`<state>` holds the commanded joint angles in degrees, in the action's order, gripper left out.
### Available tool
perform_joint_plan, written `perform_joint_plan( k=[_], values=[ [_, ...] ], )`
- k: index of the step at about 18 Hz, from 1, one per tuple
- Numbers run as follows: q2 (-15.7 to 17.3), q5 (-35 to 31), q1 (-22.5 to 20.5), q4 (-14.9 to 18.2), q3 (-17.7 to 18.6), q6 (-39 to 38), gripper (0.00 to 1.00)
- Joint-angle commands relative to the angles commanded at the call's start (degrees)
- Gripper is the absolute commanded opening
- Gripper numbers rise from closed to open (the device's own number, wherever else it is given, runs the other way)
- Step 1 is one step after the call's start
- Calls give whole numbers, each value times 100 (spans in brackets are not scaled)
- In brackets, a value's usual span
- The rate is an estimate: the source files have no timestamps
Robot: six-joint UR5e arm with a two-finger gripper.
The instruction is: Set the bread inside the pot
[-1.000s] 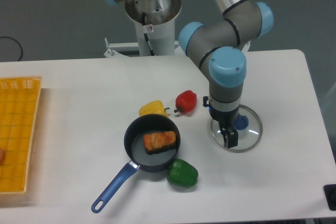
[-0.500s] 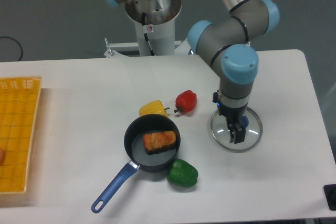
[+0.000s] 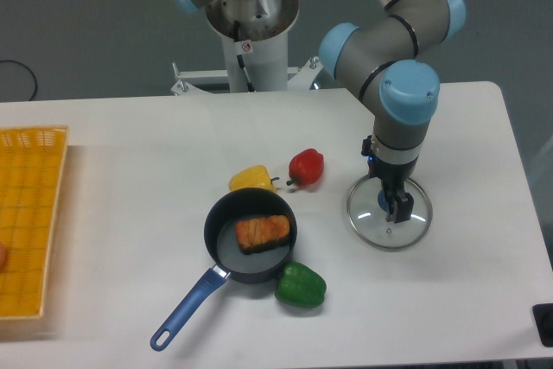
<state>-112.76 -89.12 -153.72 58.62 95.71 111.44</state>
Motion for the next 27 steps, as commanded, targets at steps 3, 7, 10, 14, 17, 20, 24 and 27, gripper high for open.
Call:
perform_joint_plan(
  k=[3,7,10,14,17,20,24,27],
  values=[
    [-158,-166,9,0,44,0,100],
    [-334,-273,-70,0,9,9,100],
    [-422,-264,-140,-9,0,18,100],
    [-545,-237,-237,-26,-61,131,100],
    [-580,-237,-237,-35,-114,132,100],
    [-615,-237,-237,-35,-131,123,100],
    [-677,-237,-237,-53,-140,114,100],
    [-703,-229,-237,-53,-140,114,100]
  ],
)
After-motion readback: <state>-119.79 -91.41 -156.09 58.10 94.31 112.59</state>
